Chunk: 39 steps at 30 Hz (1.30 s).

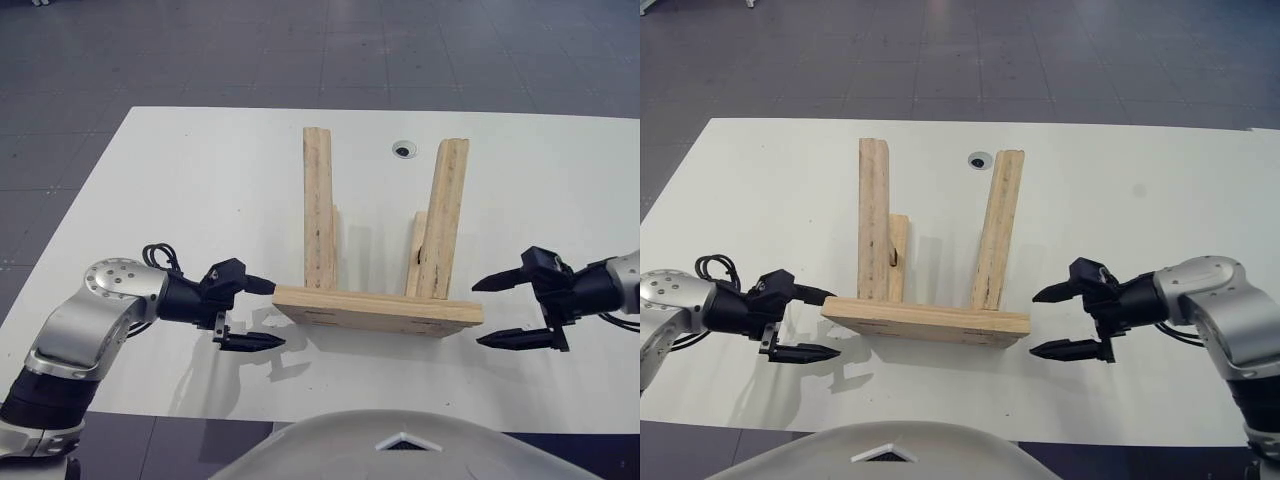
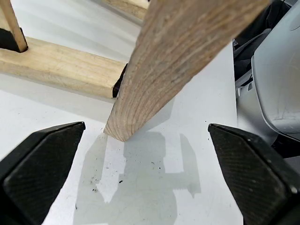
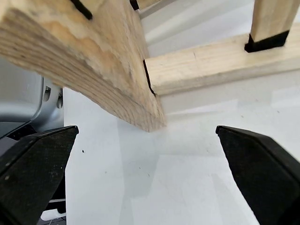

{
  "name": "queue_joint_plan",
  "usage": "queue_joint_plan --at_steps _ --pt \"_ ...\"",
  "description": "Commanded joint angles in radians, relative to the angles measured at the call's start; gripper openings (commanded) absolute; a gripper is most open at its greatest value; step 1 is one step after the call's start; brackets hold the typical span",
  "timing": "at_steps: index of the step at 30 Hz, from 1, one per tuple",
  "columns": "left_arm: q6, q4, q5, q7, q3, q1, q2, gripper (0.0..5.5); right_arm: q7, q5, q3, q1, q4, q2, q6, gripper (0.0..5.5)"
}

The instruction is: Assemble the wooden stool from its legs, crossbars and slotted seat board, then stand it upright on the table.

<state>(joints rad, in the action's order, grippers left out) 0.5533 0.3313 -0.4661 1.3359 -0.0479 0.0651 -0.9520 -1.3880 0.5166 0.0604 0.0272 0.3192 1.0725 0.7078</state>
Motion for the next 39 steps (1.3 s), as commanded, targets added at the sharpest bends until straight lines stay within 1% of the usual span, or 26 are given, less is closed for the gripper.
queue_joint_plan --at_steps 1,5,6,7,10,12,17,20,22,24,25,27,29,31,33,36,39 --pt "-0.008 0.018 0.016 -0.028 -0.038 -0.034 0.013 4.86 0.028 0.031 0.010 -0.019 0.090 -0.004 0.030 5.50" --pt "0.004 0.001 0.016 -0.072 -0.061 -0.084 0.055 4.86 0.078 0.053 0.037 -0.017 0.133 -0.039 0.064 5.50" --pt "0.011 -0.006 0.013 -0.088 -0.064 -0.098 0.069 4.68 0.101 0.055 0.046 -0.010 0.137 -0.059 0.076 5.50" --pt "0.018 -0.011 0.009 -0.097 -0.068 -0.107 0.078 4.63 0.125 0.058 0.051 0.000 0.137 -0.079 0.090 5.50" --pt "0.020 -0.017 0.009 -0.111 -0.079 -0.116 0.090 4.19 0.210 0.065 0.059 0.040 0.118 -0.144 0.138 4.97" --pt "0.020 -0.014 0.010 -0.107 -0.087 -0.112 0.084 3.95 0.243 0.074 0.061 0.055 0.115 -0.166 0.162 4.68" --pt "0.036 -0.023 -0.001 -0.078 -0.094 -0.108 0.057 3.15 0.259 0.115 0.066 0.070 0.129 -0.172 0.210 3.78" --pt "0.076 -0.030 -0.038 -0.056 -0.089 -0.122 0.056 2.72 0.245 0.157 0.061 0.085 0.130 -0.163 0.246 3.30" --pt "0.174 -0.014 -0.140 -0.013 -0.066 -0.156 0.047 2.33 0.229 0.277 0.012 0.130 0.128 -0.173 0.340 2.88" --pt "0.294 0.003 -0.269 0.050 -0.030 -0.209 0.013 2.16 0.220 0.448 -0.058 0.214 0.105 -0.183 0.477 2.69" --pt "0.348 0.001 -0.330 0.079 -0.010 -0.239 -0.003 2.11 0.225 0.545 -0.097 0.262 0.079 -0.192 0.550 2.61" --pt "0.506 -0.042 -0.506 0.130 0.051 -0.346 -0.027 1.93 0.256 0.798 -0.165 0.406 -0.065 -0.209 0.696 2.37" --pt "0.643 -0.158 -0.632 0.117 0.100 -0.482 0.003 1.79 0.309 0.956 -0.188 0.542 -0.249 -0.226 0.787 2.17" --pt "0.748 -0.347 -0.676 0.032 0.133 -0.626 0.072 1.76 0.395 0.979 -0.196 0.669 -0.464 -0.264 0.856 2.14" --pt "0.829 -0.475 -0.694 -0.027 0.149 -0.712 0.112 1.76 0.454 1.018 -0.180 0.753 -0.627 -0.271 0.897 2.14" --pt "0.904 -0.554 -0.695 -0.094 0.169 -0.758 0.152 1.76 0.512 1.074 -0.134 0.801 -0.747 -0.264 0.906 2.14" --pt "0.908 -0.611 -0.654 -0.185 0.186 -0.775 0.206 1.76 0.610 1.050 -0.120 0.815 -0.836 -0.312 0.906 2.14"
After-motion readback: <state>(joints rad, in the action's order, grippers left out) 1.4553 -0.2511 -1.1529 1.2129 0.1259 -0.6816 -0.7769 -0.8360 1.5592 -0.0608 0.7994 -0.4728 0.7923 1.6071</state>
